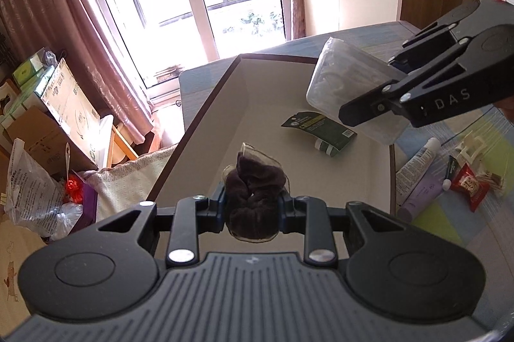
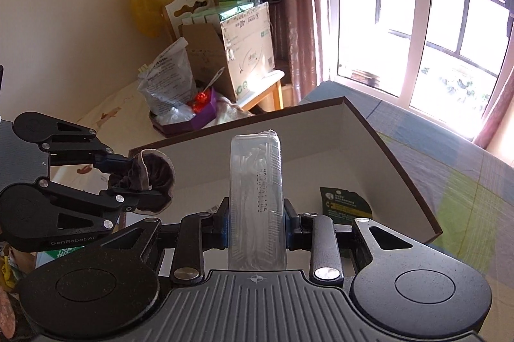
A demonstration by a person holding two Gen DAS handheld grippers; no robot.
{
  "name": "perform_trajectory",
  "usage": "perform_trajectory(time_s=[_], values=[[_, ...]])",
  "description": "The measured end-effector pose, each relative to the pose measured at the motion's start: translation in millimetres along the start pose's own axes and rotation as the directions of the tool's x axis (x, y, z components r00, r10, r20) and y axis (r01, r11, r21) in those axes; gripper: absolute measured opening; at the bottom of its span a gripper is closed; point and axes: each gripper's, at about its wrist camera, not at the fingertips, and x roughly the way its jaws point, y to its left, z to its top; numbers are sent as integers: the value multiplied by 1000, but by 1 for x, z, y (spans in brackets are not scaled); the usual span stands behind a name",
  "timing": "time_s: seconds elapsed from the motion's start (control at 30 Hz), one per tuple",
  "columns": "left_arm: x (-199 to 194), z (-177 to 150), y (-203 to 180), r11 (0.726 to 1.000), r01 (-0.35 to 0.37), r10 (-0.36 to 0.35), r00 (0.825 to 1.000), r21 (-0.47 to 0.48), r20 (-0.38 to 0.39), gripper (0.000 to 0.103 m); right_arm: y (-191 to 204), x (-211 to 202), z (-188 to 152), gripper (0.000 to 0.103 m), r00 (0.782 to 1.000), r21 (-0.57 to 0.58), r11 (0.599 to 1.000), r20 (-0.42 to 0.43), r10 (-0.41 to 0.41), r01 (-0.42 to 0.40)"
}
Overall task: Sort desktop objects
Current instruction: 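Carry the scrunchie and cotton pad pack over the brown box with both tools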
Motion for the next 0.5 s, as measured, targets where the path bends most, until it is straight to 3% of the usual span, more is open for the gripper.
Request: perform_trajectory(time_s=[0.5], values=[[60, -16, -8, 998, 56, -61, 989, -41, -135, 25, -33, 48, -9, 33, 992, 23, 999, -117, -38, 41]])
